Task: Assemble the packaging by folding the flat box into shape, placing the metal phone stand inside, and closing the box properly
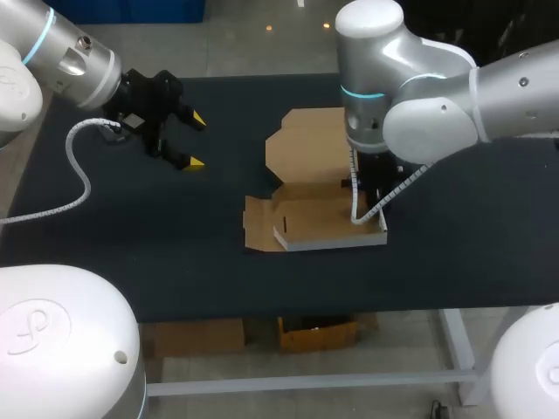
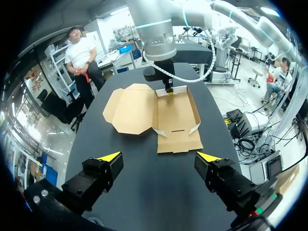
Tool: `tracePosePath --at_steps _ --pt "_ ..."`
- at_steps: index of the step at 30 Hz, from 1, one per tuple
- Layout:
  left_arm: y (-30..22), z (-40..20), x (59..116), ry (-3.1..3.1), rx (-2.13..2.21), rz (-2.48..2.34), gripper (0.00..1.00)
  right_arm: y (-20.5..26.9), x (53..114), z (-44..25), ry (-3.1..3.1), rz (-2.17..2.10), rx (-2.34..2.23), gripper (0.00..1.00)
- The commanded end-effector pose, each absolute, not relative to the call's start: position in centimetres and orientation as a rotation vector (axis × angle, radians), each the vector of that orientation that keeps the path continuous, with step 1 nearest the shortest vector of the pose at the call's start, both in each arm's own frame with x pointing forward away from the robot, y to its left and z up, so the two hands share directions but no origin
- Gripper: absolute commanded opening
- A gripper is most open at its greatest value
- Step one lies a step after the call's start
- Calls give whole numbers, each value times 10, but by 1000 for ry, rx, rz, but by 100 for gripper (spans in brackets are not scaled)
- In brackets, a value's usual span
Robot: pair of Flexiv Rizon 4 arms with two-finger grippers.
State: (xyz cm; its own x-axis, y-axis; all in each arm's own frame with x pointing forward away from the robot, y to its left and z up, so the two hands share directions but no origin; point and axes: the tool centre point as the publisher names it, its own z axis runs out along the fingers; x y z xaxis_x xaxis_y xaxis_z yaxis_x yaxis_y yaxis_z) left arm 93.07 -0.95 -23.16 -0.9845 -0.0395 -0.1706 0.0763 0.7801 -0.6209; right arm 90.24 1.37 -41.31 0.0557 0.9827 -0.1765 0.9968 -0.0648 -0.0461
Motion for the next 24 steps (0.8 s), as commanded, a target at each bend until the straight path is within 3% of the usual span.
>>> tracePosePath --at_steps 1,16,24 --pt "-9 -231 932 2802 30 -985 100 15 907 -413 2076 -283 2216 0" --pt "-9 -231 932 2802 30 -985 100 16 909 -411 2022 -355 2184 0" --pt "-9 -231 932 2802 30 -985 100 16 903 -410 2062 -175 2198 0"
